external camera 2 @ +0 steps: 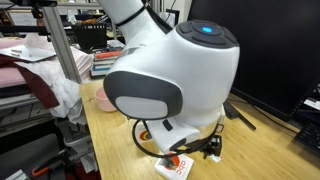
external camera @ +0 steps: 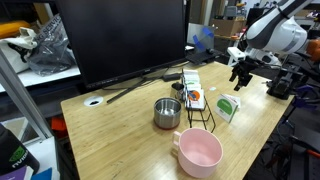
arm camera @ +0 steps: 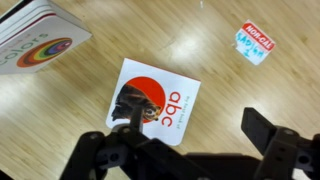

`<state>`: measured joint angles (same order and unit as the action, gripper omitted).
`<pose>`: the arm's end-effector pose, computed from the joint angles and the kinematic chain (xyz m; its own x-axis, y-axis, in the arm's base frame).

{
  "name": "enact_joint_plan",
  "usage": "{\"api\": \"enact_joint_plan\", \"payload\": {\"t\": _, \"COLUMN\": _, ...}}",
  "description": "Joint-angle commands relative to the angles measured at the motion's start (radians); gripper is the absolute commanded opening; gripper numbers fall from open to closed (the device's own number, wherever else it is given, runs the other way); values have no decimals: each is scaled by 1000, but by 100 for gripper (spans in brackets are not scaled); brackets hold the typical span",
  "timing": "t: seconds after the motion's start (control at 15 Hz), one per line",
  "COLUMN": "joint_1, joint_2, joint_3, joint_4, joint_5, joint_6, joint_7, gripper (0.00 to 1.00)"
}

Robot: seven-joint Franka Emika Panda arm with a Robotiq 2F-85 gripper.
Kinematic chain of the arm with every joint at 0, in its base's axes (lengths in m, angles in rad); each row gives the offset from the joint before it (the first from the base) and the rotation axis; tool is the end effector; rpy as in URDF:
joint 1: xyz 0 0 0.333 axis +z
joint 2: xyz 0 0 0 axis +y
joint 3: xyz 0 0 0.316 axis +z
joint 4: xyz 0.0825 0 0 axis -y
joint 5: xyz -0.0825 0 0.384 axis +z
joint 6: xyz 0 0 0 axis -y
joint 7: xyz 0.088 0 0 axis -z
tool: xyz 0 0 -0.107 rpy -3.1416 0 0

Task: Move the orange book to the right

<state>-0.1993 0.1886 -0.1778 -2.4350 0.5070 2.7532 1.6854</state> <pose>0.4561 -0.2037 0.2400 -0.7856 -0.5778 -0.2213 -0.5795 0.8125 -0.0641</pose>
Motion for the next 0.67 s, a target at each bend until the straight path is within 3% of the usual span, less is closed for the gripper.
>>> {"api": "enact_joint_plan", "payload": {"t": 0.0, "joint_1": 10, "joint_2": -12, "joint_3": -6, "joint_4": -11, "joint_5": -2, "joint_6": 27, "joint_7": -3, "gripper": 100}}
{"api": "enact_joint_plan", "payload": {"t": 0.6, "joint_1": 12, "joint_2": -30, "joint_3": -6, "joint_4": -33, "joint_5": -2, "joint_6": 47, "joint_7": -11, "gripper": 100}}
